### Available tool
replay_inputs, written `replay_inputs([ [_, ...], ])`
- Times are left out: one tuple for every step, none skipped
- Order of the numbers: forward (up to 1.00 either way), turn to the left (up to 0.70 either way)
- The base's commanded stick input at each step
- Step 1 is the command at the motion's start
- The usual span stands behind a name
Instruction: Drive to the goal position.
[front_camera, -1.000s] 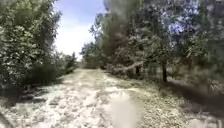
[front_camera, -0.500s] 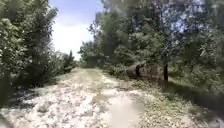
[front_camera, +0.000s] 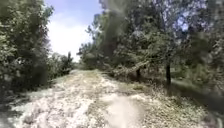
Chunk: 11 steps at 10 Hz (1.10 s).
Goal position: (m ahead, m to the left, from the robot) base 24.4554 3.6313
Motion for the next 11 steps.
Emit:
replay_inputs([
  [0.50,0.00],
  [0.50,0.00],
  [0.50,0.00],
  [0.50,0.02],
  [0.50,0.07],
  [0.50,0.12],
  [0.50,0.46],
  [0.50,0.50],
  [0.50,0.50],
  [0.50,0.50],
  [0.50,0.50],
])
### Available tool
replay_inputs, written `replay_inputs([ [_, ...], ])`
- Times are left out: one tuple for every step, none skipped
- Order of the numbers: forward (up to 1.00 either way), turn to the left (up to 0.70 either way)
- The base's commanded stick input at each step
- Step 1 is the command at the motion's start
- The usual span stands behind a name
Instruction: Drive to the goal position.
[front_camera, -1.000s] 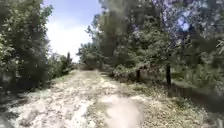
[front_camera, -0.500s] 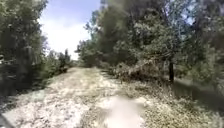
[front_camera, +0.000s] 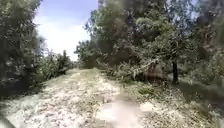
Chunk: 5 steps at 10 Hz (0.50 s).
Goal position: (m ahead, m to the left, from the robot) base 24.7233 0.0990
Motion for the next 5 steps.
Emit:
replay_inputs([
  [0.50,0.50],
  [0.50,0.50],
  [0.50,0.50],
  [0.50,0.50],
  [0.50,0.31],
])
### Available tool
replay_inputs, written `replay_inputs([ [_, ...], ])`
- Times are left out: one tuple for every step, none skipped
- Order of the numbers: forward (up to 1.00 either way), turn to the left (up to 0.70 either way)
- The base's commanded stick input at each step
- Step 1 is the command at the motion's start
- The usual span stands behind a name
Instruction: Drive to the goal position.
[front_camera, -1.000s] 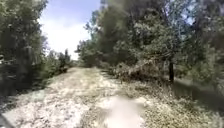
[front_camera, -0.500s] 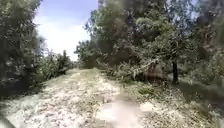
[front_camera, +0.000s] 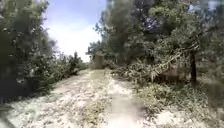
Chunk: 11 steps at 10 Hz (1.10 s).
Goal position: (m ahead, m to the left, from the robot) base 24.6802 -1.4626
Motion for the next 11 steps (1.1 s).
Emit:
replay_inputs([
  [0.50,0.00],
  [0.50,0.00],
  [0.50,0.00],
  [0.50,0.00],
  [0.50,0.00],
  [0.50,0.00],
  [0.50,-0.01],
  [0.50,-0.36],
  [0.50,-0.46],
  [0.50,-0.50],
  [0.50,-0.50],
])
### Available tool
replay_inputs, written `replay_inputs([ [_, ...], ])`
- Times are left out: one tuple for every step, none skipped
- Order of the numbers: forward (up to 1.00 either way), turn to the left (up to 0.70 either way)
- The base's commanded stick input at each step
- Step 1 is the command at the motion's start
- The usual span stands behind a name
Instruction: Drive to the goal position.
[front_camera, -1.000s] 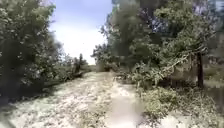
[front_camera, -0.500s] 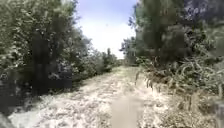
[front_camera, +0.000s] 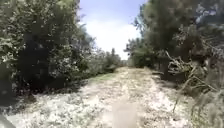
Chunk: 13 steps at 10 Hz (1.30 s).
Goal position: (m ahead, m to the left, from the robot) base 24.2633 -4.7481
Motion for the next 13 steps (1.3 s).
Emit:
replay_inputs([
  [0.50,-0.50],
  [0.50,-0.50],
  [0.50,-0.35],
  [0.50,-0.05],
  [0.50,0.00],
  [0.50,0.00],
  [0.50,0.00],
  [0.50,0.00],
  [0.50,0.00],
  [0.50,0.00],
  [0.50,0.00],
  [0.50,0.00],
  [0.50,0.00],
])
